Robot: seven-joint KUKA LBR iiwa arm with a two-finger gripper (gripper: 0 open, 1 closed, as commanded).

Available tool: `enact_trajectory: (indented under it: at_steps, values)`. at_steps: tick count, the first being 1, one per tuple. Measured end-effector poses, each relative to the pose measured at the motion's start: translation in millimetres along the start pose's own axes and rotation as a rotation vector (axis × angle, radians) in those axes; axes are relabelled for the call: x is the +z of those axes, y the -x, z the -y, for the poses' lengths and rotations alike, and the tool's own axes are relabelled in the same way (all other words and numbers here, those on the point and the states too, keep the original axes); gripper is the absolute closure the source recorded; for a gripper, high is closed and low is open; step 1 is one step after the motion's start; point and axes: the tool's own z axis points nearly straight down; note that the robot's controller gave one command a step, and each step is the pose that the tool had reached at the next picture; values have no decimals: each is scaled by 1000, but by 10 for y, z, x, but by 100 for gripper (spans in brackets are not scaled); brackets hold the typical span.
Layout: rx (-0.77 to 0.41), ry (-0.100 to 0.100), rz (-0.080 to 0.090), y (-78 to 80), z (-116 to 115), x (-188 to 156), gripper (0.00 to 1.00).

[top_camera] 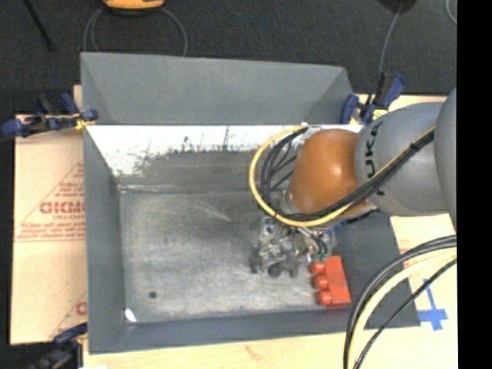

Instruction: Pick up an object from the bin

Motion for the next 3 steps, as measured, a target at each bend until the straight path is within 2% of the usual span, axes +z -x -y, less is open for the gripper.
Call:
enact_trajectory:
  at_steps: [1,2,3]
  values:
    - [203,-2,-2,54,83,-1762,100]
    - [245,0,-19,-59,-175,-698,100]
    - [248,-1,-11,-39,-161,-744,0]
